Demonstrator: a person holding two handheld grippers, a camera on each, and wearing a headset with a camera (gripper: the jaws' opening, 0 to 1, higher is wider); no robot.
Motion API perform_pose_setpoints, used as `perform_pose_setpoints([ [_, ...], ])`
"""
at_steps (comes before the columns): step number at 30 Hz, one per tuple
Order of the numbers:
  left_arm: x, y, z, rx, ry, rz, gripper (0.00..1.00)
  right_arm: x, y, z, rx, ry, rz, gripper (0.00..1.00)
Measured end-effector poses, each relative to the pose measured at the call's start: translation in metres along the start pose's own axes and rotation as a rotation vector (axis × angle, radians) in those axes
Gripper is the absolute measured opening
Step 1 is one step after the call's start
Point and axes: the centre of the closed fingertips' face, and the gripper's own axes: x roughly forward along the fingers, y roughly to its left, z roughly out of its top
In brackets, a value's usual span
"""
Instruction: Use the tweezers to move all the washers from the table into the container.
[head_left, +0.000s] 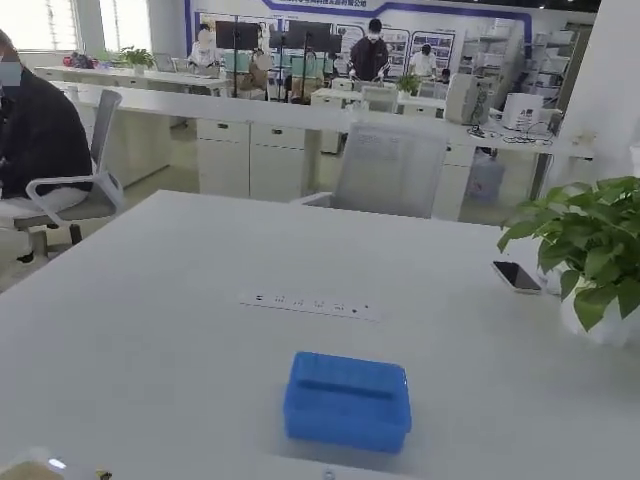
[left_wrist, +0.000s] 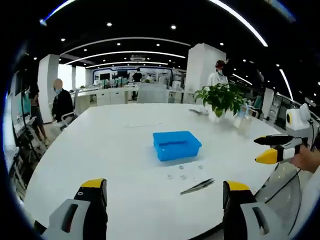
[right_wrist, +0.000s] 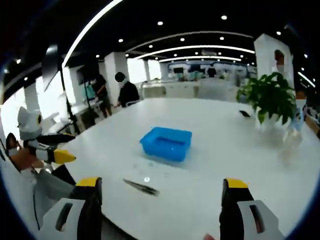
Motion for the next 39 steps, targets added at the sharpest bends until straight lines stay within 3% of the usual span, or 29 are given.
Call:
perform_pose_setpoints([
  [12,-0.0073,0.0012,-0.0014,0.009,0.0,0.015,0.98,-0.0071,-0.0062,0.0027,0.08,-0.029,0.019,0.98],
  [22,-0.0078,-0.0003,0.0012,0.017,-0.002,0.01,0.97,-0.0065,-0.0042,0.0053,0.047,-0.022,0.021,0.97],
  [39,0.0013,-0.0065,0.0082,0.054,0.003,-0.024,0.96,0.0008,-0.0054,0.0081,0.077,-0.014,0.028,0.96],
])
